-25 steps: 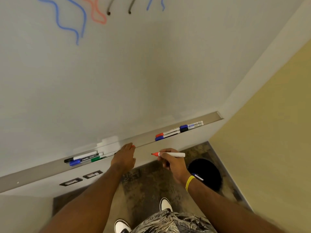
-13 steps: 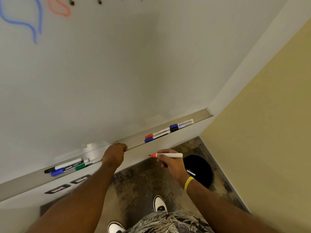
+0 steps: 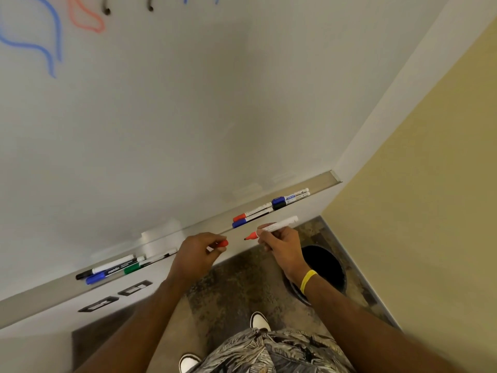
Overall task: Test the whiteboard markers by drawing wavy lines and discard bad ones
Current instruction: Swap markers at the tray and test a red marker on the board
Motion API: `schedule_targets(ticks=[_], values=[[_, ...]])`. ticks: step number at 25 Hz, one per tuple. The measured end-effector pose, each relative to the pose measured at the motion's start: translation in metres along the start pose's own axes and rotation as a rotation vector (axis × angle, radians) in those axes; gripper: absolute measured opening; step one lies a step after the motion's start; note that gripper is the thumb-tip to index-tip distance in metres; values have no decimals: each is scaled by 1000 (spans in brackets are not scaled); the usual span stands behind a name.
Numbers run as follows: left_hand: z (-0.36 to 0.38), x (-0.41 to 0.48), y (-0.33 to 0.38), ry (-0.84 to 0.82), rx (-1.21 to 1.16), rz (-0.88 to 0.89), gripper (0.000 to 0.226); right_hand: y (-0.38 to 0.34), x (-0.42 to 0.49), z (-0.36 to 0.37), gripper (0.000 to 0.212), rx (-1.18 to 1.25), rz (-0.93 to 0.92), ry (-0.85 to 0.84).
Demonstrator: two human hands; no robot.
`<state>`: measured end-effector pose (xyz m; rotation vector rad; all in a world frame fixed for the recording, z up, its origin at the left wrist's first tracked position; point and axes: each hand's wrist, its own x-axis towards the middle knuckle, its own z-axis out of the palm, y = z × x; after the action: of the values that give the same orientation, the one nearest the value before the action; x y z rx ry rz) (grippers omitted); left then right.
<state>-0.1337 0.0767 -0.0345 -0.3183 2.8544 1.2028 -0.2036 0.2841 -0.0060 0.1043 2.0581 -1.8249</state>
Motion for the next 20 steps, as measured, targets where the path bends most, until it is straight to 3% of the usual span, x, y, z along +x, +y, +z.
schedule_targets(ticks=[7, 20], values=[[-13, -32, 31, 17, -28, 38, 24, 4, -18, 19, 14, -105, -76, -106], [-19, -52, 64, 53, 5, 176, 15, -6, -51, 14, 17, 39, -129, -157]])
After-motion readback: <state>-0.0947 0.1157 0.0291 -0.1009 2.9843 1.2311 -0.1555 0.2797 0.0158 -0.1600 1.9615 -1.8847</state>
